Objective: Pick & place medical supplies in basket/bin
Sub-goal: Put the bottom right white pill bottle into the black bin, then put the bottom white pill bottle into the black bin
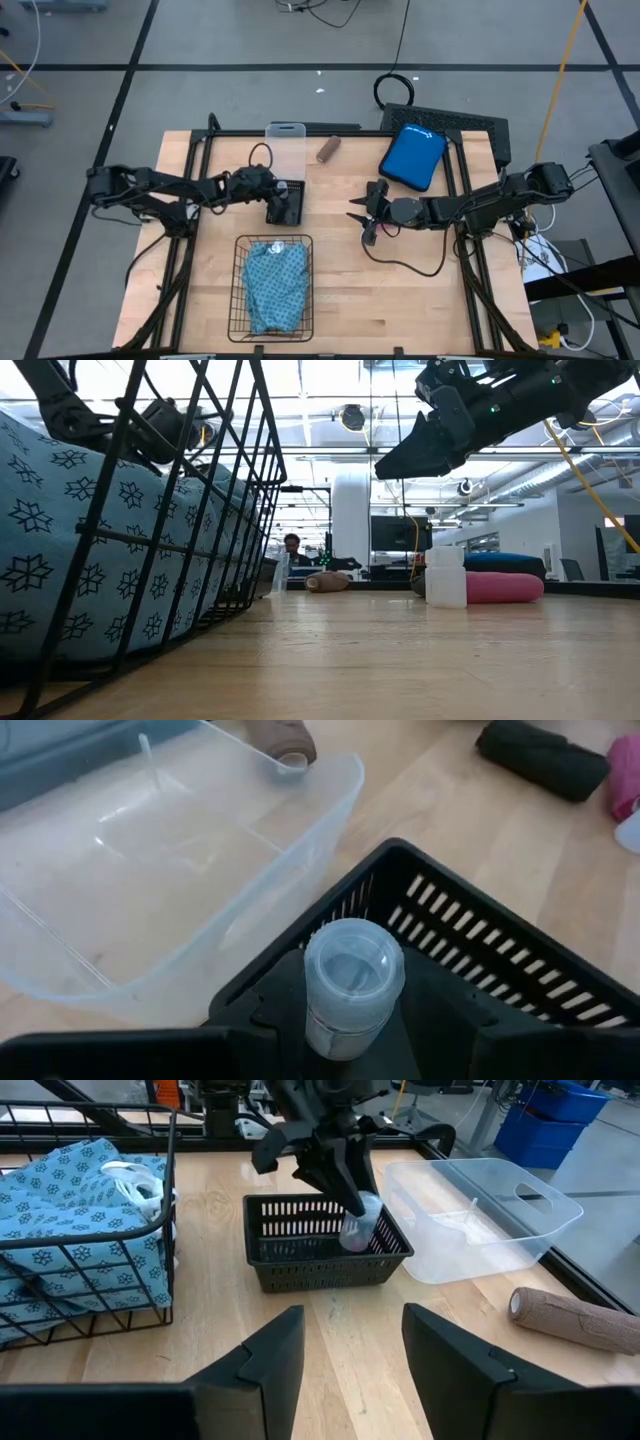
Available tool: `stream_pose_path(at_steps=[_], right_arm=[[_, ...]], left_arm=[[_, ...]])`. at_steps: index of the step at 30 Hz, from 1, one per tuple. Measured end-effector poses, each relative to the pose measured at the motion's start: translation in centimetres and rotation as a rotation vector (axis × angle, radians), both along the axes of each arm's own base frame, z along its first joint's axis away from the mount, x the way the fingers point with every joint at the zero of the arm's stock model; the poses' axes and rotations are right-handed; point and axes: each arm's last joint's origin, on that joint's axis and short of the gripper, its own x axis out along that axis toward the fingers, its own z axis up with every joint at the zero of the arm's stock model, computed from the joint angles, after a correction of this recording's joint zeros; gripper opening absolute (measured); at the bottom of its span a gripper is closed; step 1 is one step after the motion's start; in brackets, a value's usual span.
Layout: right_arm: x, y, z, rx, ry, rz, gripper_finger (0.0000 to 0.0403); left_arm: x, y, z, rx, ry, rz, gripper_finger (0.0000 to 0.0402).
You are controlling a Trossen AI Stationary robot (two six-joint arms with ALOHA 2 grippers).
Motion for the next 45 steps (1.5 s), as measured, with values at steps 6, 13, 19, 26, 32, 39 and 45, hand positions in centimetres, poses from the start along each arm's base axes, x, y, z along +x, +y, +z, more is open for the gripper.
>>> stream_pose_path(at_steps=[6,13,19,26,32,39,45], right_arm=[[0.0,0.0,0.0,0.0,0.0,0.0,0.0158],[0.0,0.0,0.0,0.0,0.0,0.0,0.0162],[0.0,0.0,0.0,0.0,0.0,0.0,0.0158],[0.0,0.0,0.0,0.0,0.0,0.0,0.0164],[0.0,0.0,0.0,0.0,0.0,0.0,0.0162],[0.0,0.0,0.0,0.0,0.0,0.0,0.0162],[0.0,0.0,0.0,-0.003,0.001,0.001,0.016]], left_arm=[[0.1,0.0,-0.5,-0.026,0.012,0.02,0.0143],[0.0,0.1,-0.9,-0.019,0.036,0.059,0.0228],[0.1,0.1,-0.8,-0.021,0.03,0.06,0.0257],[0.1,0.1,-0.8,-0.022,0.022,0.061,0.0258],[0.1,0.2,-0.7,-0.021,0.021,0.062,0.0247],[0.4,0.0,-0.5,-0.037,0.009,0.034,0.025],[1.7,-0.8,0.7,-0.024,0.026,-0.032,0.0244]])
